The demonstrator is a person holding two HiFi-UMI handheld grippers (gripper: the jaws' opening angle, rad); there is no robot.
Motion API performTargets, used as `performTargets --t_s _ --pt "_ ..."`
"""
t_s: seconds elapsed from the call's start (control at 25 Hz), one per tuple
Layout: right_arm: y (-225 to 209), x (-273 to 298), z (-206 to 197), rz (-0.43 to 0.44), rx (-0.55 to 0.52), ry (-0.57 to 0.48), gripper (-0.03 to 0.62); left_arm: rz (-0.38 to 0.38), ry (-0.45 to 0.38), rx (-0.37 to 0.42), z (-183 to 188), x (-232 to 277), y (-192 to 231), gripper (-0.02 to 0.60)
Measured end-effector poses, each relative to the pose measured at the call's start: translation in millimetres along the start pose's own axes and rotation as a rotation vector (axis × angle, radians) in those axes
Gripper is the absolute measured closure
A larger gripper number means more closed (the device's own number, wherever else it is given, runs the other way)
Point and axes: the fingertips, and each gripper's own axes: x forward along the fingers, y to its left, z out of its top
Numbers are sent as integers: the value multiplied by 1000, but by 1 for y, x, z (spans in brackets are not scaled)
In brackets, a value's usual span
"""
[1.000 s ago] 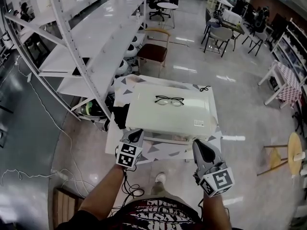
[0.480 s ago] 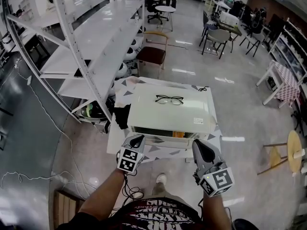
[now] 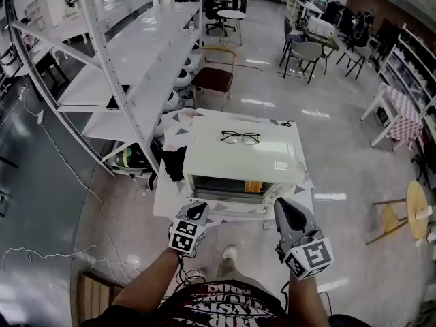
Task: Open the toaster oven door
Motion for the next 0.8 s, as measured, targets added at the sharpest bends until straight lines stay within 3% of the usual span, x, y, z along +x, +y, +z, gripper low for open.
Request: performTargets --t_s 0.8 --pt "22 -24 1 -33 4 -11 568 -79 77 18 -81 -12 -39 580"
